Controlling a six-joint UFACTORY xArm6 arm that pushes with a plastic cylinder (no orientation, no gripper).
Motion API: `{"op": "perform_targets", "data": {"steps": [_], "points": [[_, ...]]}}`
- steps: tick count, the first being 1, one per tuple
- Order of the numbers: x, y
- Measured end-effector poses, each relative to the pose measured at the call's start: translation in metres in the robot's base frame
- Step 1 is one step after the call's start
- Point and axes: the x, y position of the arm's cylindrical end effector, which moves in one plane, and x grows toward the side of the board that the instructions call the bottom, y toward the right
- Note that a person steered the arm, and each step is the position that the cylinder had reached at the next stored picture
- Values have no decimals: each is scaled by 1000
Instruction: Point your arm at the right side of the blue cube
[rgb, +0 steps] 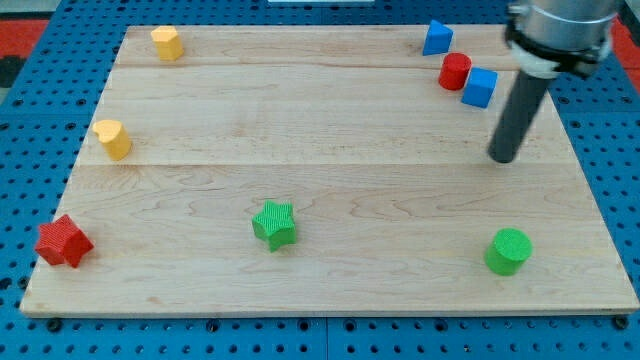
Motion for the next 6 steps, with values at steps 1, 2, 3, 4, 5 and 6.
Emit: {"op": "perform_targets", "data": {"steps": [1, 2, 3, 4, 5, 6], "points": [[0, 50], [-38, 92], [-81, 107], [-121, 104], [-137, 79], [-111, 64]]}}
